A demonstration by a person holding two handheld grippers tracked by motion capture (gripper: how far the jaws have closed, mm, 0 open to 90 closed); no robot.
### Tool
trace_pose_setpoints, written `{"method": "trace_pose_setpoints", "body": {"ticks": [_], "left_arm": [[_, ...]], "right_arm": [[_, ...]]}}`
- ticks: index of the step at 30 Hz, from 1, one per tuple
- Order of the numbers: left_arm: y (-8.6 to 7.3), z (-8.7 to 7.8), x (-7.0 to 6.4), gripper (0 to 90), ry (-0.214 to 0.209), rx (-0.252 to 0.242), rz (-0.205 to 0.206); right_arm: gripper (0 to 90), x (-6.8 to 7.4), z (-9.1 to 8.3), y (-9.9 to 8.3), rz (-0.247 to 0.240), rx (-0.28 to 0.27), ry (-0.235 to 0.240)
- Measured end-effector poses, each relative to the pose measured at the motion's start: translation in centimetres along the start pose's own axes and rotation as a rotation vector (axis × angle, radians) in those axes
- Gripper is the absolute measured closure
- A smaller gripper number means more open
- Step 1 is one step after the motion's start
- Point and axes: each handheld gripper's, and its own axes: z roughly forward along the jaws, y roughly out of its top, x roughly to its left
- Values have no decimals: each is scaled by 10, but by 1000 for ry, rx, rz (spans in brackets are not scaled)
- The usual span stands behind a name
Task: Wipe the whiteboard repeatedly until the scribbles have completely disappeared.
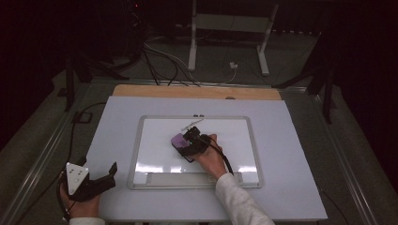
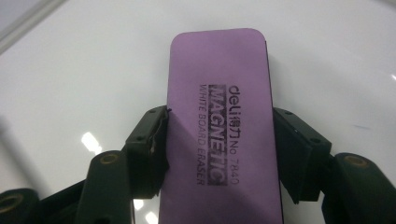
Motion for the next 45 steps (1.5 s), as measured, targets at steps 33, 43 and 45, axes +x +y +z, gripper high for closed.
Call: {"method": "trace_pose_setpoints", "body": {"ticks": [33, 43, 45], "left_arm": [[-1, 0, 1, 6, 0, 3, -2], [0, 0, 0, 6, 1, 2, 3], [-1, 0, 1, 6, 2, 4, 1]], "right_arm": [[410, -59, -17, -16, 223, -54, -242], [407, -85, -31, -31, 284, -56, -246], [396, -85, -31, -31, 281, -52, -239]]}}
